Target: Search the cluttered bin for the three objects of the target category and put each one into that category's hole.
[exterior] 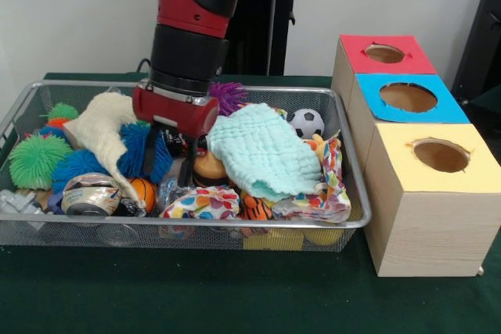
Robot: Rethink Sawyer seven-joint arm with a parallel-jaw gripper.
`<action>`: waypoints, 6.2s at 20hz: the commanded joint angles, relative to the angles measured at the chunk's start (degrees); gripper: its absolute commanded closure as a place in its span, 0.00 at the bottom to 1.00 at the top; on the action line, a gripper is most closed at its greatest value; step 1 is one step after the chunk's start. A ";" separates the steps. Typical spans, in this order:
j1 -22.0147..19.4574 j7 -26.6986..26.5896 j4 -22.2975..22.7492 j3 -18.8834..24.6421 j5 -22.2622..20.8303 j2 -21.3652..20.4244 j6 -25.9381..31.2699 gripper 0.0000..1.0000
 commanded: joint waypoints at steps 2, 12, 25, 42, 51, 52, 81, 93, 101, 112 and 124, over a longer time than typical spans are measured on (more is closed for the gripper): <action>-2.32 15.09 1.71 3.66 -1.99 2.70 -5.00 0.00; -3.14 17.61 3.42 6.37 -1.96 3.46 -7.48 0.00; 0.27 19.12 3.92 5.00 1.46 3.07 -6.53 0.00; -1.51 20.68 2.29 4.67 -4.63 7.11 -15.27 0.00; -1.81 20.70 2.76 5.62 -4.04 7.36 -14.22 0.00; -1.35 20.80 2.89 5.24 -3.59 7.29 -14.55 0.00; 27.68 18.98 -3.34 -26.65 10.29 -8.56 31.84 1.00; 33.19 21.51 -7.08 -33.40 8.93 -10.45 41.17 1.00; 34.69 25.36 -5.39 -27.99 14.34 -10.21 41.11 1.00; 42.18 33.45 -4.95 -28.06 20.52 -8.85 43.63 1.00; 48.61 41.18 -7.94 -26.73 21.12 -5.60 41.22 1.00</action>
